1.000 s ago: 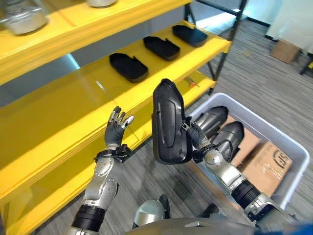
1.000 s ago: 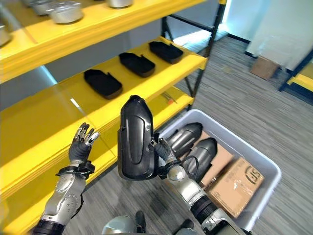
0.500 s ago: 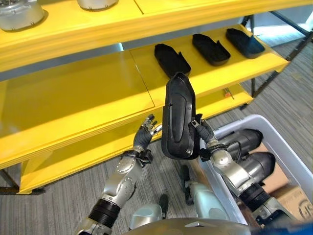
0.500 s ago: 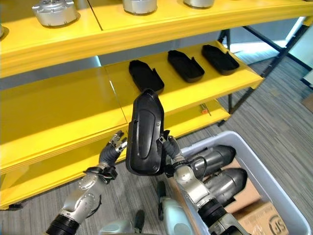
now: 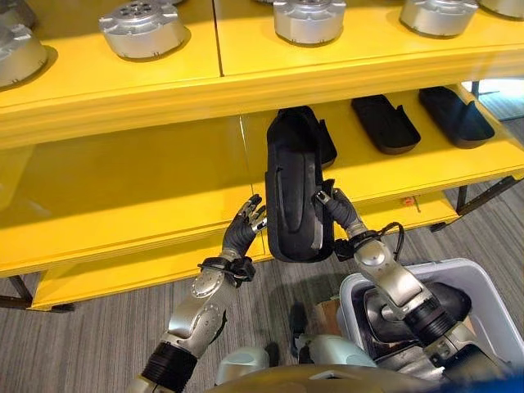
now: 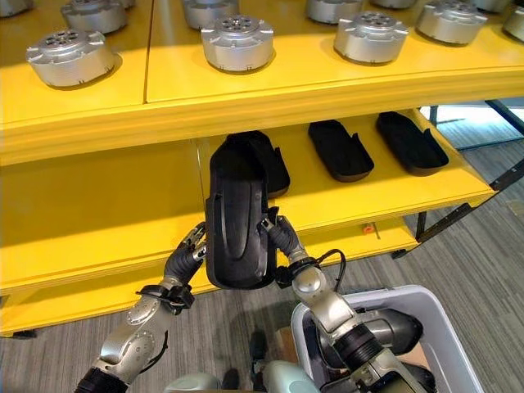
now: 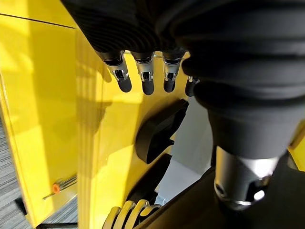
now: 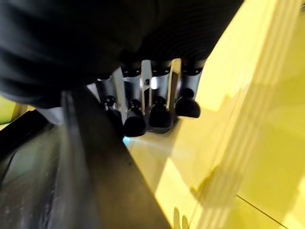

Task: Move parts from the plastic box to the shelf.

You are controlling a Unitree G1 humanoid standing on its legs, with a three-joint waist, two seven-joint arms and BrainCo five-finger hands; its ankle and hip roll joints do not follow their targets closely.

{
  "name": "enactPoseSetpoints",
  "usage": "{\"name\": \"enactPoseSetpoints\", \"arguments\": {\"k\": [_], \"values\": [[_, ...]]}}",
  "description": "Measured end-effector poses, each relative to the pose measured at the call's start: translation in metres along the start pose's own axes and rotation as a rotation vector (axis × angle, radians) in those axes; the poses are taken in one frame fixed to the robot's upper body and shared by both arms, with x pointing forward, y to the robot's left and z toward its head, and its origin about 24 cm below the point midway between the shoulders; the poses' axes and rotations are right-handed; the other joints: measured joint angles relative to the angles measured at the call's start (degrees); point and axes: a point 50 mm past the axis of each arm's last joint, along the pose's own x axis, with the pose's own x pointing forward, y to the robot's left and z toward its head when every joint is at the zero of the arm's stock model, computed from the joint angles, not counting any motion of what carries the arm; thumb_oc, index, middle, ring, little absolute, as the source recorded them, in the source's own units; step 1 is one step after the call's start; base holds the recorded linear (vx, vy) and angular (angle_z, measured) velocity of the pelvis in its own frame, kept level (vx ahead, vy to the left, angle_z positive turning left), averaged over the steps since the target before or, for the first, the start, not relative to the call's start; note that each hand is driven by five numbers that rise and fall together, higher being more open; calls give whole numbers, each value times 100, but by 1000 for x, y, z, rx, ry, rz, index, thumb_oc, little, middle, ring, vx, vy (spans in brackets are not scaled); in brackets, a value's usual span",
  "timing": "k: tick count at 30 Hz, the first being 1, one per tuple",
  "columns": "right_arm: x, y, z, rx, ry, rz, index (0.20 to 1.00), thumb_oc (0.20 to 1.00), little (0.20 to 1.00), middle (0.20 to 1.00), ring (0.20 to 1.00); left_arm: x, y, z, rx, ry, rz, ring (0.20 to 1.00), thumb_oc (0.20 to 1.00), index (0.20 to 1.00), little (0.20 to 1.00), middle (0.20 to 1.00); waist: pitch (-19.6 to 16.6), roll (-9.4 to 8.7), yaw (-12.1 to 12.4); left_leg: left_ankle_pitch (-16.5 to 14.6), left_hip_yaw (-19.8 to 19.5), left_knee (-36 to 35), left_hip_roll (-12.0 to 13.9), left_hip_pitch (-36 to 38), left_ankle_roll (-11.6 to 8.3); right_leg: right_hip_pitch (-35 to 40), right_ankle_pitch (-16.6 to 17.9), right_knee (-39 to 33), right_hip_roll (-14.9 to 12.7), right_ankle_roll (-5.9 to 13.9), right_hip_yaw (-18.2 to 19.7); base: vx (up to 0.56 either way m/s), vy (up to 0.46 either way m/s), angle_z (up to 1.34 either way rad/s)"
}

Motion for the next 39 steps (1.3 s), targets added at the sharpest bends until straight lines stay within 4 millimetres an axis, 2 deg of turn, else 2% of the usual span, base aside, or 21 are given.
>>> {"name": "enactPoseSetpoints", "arguments": {"k": [3, 5, 6, 7, 8, 10, 11, 12, 13, 15, 16, 19, 20, 21, 23, 24, 25, 26, 27, 30, 39], "values": [[4, -6, 1, -39, -4, -13, 200, 200, 200, 200, 200, 6, -4, 5, 5, -2, -20, 1000, 1000, 1000, 1000, 1000, 36, 22, 12, -198, 997, 1076, 112, -542, -218, 23, -317, 245, -239, -390, -370, 44, -5, 93], [9, 0, 8, -9, -15, -17, 200, 200, 200, 200, 200, 8, -4, 5, 25, 24, -25, 1000, 1000, 1000, 1000, 1000, 122, -87, 0, -254, 1725, 1225, 912, -879, -204, 83, -521, 367, -448, -273, -658, 155, 216, 79], [10, 0, 10, -9, -21, -18, 200, 200, 200, 200, 200, 8, -6, 4, 23, 32, -32, 1000, 1000, 1000, 1000, 1000, 150, -51, -26, -229, 1676, 978, 1114, -911, -199, 105, -574, 415, -531, -172, -675, 237, 487, 59], [11, -2, 3, -24, 7, -22, 200, 200, 200, 200, 200, 10, -7, -6, 32, 77, -43, 1000, 1000, 1000, 1000, 1000, 158, 14, -165, 59, 1582, 171, 1479, -781, -473, 240, -638, 415, -717, 30, -722, 271, 763, 28], [8, -11, -5, -59, 38, -32, 200, 200, 200, 200, 200, 11, -8, -11, 21, 97, -53, 1000, 1000, 1000, 1000, 1000, 221, 180, -314, 795, 1184, -670, 2044, -682, -797, 290, -790, 631, -926, 280, -704, 260, 945, 4], [-2, -28, -26, -93, 112, -76, 200, 200, 200, 200, 200, 9, -12, -17, -1, 113, -77, 1000, 1000, 1000, 1000, 1000, 264, 319, -332, 1032, 899, -650, 2250, -602, -660, 208, -1090, 1225, -1345, 649, -434, 157, 662, -32], [-4, -32, -31, -112, 131, -75, 200, 200, 200, 200, 200, 9, -13, -18, -6, 114, -81, 1000, 1000, 1000, 1000, 1000, 227, 402, -345, 1053, 826, -692, 2207, -511, -657, 178, -1167, 1389, -1454, 807, -338, 114, 659, -64], [-6, -35, -35, -140, 147, -68, 200, 200, 200, 200, 200, 9, -14, -15, -7, 101, -92, 1000, 1000, 1000, 1000, 1000, 140, 544, -352, 1169, 724, -669, 2005, -350, -1040, 100, -1159, 1544, -1640, 1216, -70, 113, 731, -64], [-7, -28, -36, -117, 150, -58, 200, 200, 200, 200, 200, 10, -9, -12, 16, 94, -86, 1000, 1000, 1000, 1000, 1000, 152, 309, -355, 1076, 899, -663, 1638, -305, -859, 104, -1066, 1540, -1980, 1205, -29, 108, 745, -46], [-9, -21, -36, -87, 150, -48, 200, 200, 200, 200, 200, 14, -8, -3, 52, 75, -109, 1000, 1000, 1000, 1000, 1000, 146, 232, -401, 1037, 985, -681, 1166, -258, -713, 122, -601, 1541, -2452, 1089, -71, 91, 600, 12], [-7, -14, -33, -35, 148, -46, 200, 200, 200, 200, 200, 16, -6, 4, 77, 58, -118, 1000, 1000, 1000, 1000, 1000, 138, 278, -371, 923, 1025, -675, 879, -122, -453, 198, 90, 1475, -2703, 1102, -67, 73, 651, 17], [-6, -5, -30, 9, 142, -57, 200, 200, 200, 200, 200, 17, -1, 10, 97, 43, -107, 1000, 1000, 1000, 1000, 1000, 122, 245, -224, 773, 1115, -670, 693, -15, -206, 186, 883, 1382, -2852, 1090, -78, 17, 338, -6], [-5, -3, -29, 8, 135, -55, 200, 200, 200, 200, 200, 17, 1, 12, 103, 43, -101, 1000, 1000, 1000, 1000, 1000, 121, 242, -169, 788, 1165, -756, 719, -3, -144, 90, 738, 1411, -2843, 1295, -261, 58, 280, -24], [-4, 3, -25, 13, 119, -24, 200, 200, 200, 200, 200, 13, 8, 13, 116, 46, -64, 1000, 1000, 1000, 1000, 1000, 116, 231, -96, 797, 1346, -842, 735, 36, -124, -11, 614, 1383, -2685, 1374, -760, 60, 267, -76], [-2, 22, -14, 33, 75, 42, 200, 200, 200, 200, 200, -5, 27, 8, 100, 56, 26, 1000, 1000, 1000, 1000, 1000, 101, 158, 153, 739, 2032, -1049, 721, 301, -75, -105, 867, 1210, -2614, 1266, -2030, -14, 73, -147], [-4, 24, -15, 25, 68, 53, 200, 200, 200, 200, 200, -8, 27, 6, 90, 63, 40, 1000, 1000, 1000, 1000, 1000, 77, 159, 96, 717, 2019, -1128, 674, 373, -71, -49, 832, 1161, -2614, 1299, -2116, -30, -32, -64], [-7, 17, -17, 1, 67, 37, 200, 200, 200, 200, 200, -3, 20, 7, 71, 52, 27, 1000, 1000, 1000, 1000, 1000, 83, 173, -68, 718, 1745, -1120, 701, 359, -42, -10, 379, 1212, -2378, 1402, -1667, 4, -105, 73], [-11, 8, -18, -30, 59, 21, 200, 200, 200, 200, 200, 3, 13, 11, 70, 33, 0, 1000, 1000, 1000, 1000, 1000, 81, 189, -236, 804, 1412, -1159, 789, 268, -18, 73, -111, 1188, -1920, 1348, -968, -18, -133, 120], [-12, 3, -18, -50, 53, 11, 200, 200, 200, 200, 200, 8, 7, 15, 72, 21, -21, 1000, 1000, 1000, 1000, 1000, 70, 141, -251, 904, 1316, -1248, 831, 253, -46, 96, -186, 1124, -1593, 1313, -660, -13, -158, 104], [-10, -9, -19, -66, 48, -39, 200, 200, 200, 200, 200, 5, 7, 12, 65, 26, -18, 1000, 1000, 1000, 1000, 1000, -70, -71, -66, 919, 1302, -1278, 763, 214, -126, 453, -286, 338, -1402, 1151, -760, 23, -97, 17], [2, -41, -26, -164, 113, -116, 200, 200, 200, 200, 200, -4, 14, -1, -9, 82, 36, 1000, 1000, 1000, 1000, 1000, -74, -77, 151, 1028, 1184, -1278, 956, 90, -356, 644, -280, -59, -1126, 918, -982, 12, -87, 7]]}}
